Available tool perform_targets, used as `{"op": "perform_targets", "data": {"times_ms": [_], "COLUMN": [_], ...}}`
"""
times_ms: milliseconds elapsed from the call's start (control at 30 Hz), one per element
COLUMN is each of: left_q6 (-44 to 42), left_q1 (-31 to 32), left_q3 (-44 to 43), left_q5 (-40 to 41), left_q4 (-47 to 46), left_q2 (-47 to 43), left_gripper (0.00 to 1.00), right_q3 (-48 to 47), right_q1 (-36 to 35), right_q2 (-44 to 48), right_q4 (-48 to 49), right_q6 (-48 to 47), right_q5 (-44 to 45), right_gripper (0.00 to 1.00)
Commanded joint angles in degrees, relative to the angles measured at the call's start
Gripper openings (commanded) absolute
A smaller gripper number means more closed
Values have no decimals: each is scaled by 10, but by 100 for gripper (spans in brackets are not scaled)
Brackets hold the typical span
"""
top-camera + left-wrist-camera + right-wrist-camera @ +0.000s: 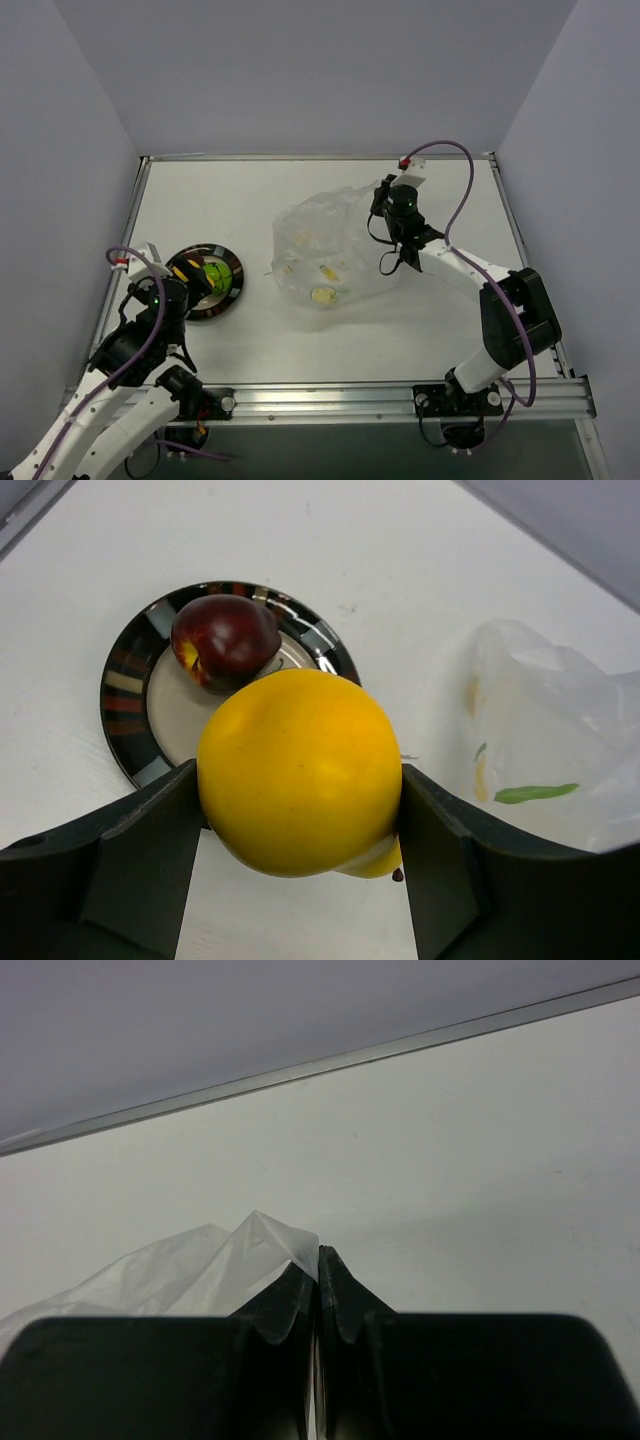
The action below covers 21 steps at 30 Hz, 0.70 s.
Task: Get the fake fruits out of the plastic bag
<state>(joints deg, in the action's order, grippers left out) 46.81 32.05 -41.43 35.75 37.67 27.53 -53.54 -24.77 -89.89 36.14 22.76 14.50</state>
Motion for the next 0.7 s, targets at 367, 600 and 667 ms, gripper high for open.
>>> {"op": "perform_targets", "data": {"times_ms": [367,600,667], "left_q6": [25,-21,-35], "left_q1": [-135,-236,-263], "left_q3": [141,202,201], "left_q5": [-79,-176,-190], "left_q4": [-130,-239,-254], "left_q2": [50,98,115], "left_gripper": [25,27,29], "right_q3": [38,53,54], "right_q1": [13,17,18], "right_q2": [69,82,81], "right_q4": [44,49,51], "right_q6": [-4,-7,-5], "right_q5": [-19,-21,-23], "right_gripper": [0,0,0]}}
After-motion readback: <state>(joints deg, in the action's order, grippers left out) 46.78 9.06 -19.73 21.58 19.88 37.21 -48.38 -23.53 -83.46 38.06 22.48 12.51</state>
